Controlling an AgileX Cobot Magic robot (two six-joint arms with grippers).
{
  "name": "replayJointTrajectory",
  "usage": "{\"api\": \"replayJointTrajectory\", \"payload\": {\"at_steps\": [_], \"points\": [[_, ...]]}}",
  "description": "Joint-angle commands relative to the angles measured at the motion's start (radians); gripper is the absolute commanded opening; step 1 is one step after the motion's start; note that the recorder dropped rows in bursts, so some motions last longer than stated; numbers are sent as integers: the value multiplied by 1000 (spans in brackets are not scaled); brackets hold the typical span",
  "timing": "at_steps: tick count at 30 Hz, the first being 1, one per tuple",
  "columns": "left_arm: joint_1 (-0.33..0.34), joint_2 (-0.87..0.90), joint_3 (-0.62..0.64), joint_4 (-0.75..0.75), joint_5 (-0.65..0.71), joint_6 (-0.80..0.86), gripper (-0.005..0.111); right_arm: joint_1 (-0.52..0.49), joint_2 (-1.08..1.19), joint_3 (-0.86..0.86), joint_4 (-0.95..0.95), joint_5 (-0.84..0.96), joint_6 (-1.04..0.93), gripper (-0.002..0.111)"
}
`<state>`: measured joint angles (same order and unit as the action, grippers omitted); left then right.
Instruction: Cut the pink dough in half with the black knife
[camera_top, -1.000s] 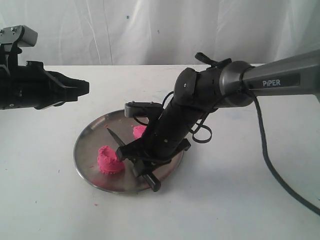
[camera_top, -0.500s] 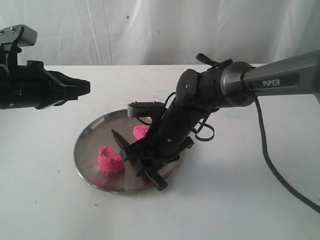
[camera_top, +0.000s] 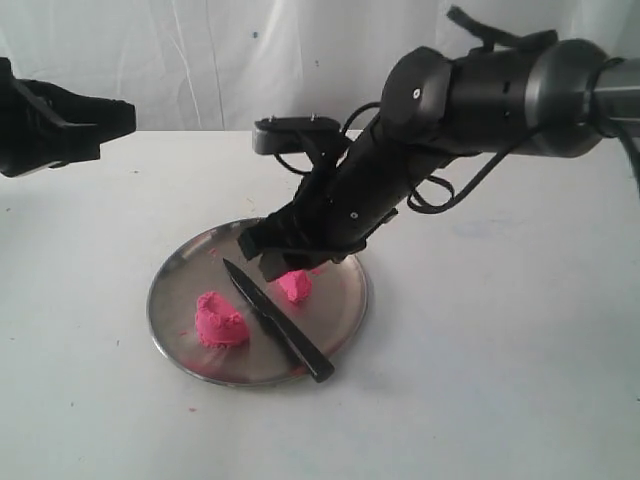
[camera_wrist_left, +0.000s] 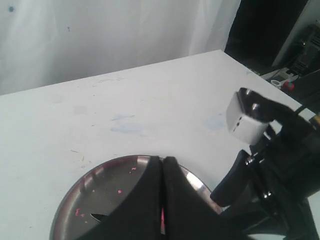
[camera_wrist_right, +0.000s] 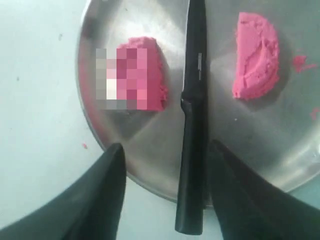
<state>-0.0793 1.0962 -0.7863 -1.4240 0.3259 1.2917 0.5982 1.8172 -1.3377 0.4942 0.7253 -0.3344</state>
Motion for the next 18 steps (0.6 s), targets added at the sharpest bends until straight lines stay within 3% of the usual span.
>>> {"api": "replayJointTrajectory", "payload": {"at_steps": [1,8,18], "points": [[-4,-96,6,149,10,-168,0,-12,-99,3,-5,11,1,46],[-4,-187,6,222,49,-246,0,-12,-259,42,-5,-47,36,30],[-4,-189,6,222,115,-246,0,-12,-468,267,-13,-270,49,1]]}}
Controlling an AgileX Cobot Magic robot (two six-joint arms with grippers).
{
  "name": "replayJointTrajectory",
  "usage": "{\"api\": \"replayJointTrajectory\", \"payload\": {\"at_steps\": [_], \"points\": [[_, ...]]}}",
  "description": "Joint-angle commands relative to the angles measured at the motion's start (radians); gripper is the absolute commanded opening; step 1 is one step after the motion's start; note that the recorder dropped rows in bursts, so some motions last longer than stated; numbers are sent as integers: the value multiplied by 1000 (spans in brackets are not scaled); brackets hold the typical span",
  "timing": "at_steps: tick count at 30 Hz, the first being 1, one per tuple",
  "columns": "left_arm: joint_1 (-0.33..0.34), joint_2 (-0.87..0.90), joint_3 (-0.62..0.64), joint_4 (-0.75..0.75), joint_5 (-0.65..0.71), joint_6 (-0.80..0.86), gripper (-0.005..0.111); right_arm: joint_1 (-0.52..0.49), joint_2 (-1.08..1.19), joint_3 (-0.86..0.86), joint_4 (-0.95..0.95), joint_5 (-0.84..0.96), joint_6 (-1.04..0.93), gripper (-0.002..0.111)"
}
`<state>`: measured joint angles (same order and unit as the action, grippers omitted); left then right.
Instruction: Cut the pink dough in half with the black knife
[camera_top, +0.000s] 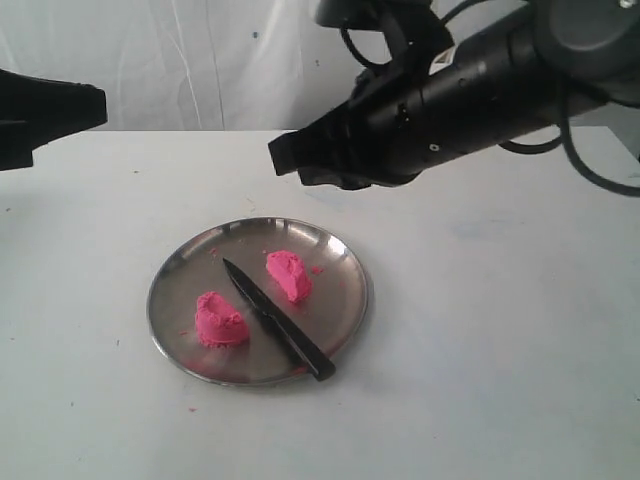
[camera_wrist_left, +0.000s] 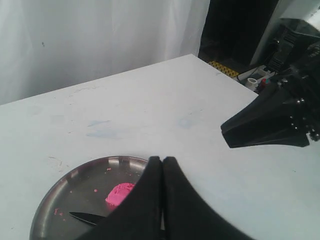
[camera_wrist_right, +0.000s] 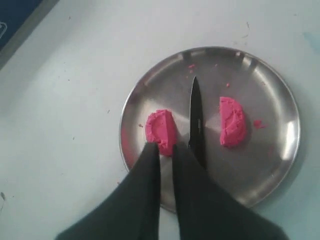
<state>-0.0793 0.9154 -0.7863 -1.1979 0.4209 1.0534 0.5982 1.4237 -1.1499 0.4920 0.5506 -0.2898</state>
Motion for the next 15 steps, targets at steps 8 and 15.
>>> {"api": "replayJointTrajectory", "payload": {"at_steps": [8,15], "points": [[-4,-8,6,-4,29,-8,0,-12,-226,166,-58,-162,5,0],[-4,-8,6,-4,15,-8,0,-12,-356,182,-69,-155,5,0]]}}
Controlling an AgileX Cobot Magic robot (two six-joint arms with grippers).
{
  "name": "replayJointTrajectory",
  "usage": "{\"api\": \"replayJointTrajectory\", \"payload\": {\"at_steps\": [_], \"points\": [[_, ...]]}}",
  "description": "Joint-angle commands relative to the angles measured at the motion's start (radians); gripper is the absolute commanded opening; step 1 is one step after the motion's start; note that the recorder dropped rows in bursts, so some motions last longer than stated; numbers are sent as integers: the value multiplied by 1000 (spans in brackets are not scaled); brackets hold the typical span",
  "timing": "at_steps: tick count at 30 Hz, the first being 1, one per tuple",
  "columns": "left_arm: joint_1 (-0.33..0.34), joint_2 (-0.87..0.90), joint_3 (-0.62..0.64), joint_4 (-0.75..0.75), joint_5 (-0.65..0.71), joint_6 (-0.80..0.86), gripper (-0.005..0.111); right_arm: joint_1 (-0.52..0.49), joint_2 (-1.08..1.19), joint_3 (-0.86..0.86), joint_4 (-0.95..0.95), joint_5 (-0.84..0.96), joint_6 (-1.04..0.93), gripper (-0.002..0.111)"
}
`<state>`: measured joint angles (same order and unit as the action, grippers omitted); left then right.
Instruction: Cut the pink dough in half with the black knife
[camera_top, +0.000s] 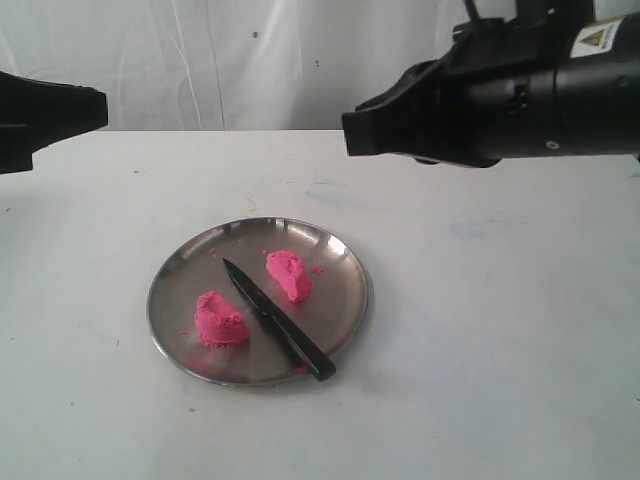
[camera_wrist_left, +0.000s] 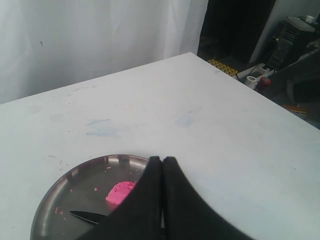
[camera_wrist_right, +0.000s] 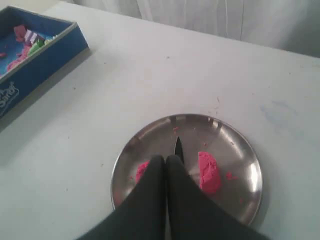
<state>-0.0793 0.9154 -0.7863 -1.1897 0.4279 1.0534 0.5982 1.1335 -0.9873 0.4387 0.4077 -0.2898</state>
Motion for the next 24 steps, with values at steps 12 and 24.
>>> {"api": "replayJointTrajectory", "payload": {"at_steps": [12,24], "points": [[-4,-8,6,-12,7,-4,0,-12,-274,141,-50,-6,5,0],[-4,-8,6,-12,7,-4,0,-12,-386,200,-136,59,53,0]]}}
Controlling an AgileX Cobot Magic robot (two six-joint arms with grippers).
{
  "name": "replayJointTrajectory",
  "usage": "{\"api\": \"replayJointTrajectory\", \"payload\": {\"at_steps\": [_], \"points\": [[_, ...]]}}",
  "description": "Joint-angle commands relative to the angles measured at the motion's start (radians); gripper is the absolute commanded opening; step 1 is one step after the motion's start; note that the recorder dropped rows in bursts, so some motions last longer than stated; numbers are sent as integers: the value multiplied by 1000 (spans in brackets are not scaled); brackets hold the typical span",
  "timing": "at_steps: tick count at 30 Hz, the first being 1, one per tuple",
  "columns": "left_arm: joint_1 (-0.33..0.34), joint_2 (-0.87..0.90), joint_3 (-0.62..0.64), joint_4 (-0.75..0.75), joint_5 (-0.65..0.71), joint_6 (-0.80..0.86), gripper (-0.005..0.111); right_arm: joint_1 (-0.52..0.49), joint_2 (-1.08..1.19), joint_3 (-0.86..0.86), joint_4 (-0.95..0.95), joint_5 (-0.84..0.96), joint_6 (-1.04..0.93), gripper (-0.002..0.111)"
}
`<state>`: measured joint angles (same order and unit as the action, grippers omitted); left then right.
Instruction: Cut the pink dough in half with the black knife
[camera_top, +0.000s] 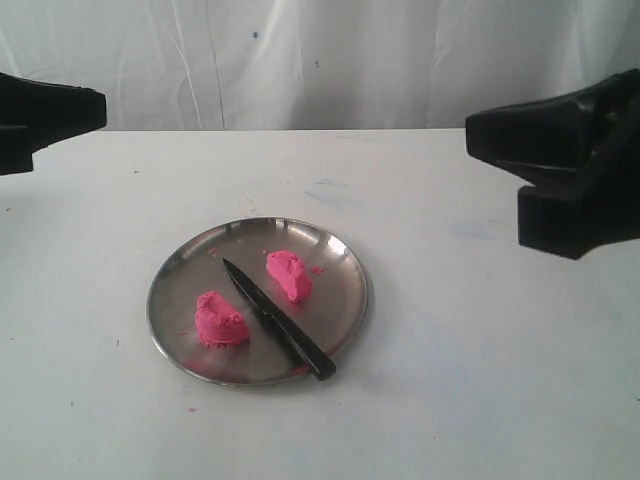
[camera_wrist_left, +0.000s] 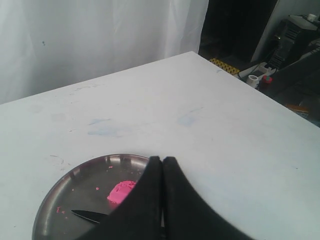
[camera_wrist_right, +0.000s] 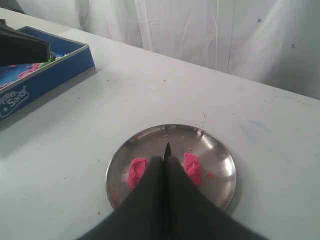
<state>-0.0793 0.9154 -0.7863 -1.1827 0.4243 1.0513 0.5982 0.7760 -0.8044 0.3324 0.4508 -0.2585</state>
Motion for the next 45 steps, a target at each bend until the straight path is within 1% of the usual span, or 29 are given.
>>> {"api": "replayJointTrajectory", "payload": {"at_steps": [1,7,17,23,27,32,45], "points": [[-4,-8,6,-19,10,-2,0,-12,-40,22,-32,17,27,0],[-4,-8,6,-19,10,-2,0,-12,-118,51,-36,47,34,0],[-4,-8,6,-19,10,-2,0,-12,-272,51,-36,212,54,0],[-4,-8,6,-19,10,-2,0,-12,-336,51,-38,274,54,0],[-4,-8,6,-19,10,-2,0,-12,-359,49,-42,260,51,0],[-4,-8,6,-19,10,-2,0,-12,-365,49,-37,196,53,0],[-4,-8,6,-19,10,-2,0,-12,-365,69,-46,187,53,0]]}}
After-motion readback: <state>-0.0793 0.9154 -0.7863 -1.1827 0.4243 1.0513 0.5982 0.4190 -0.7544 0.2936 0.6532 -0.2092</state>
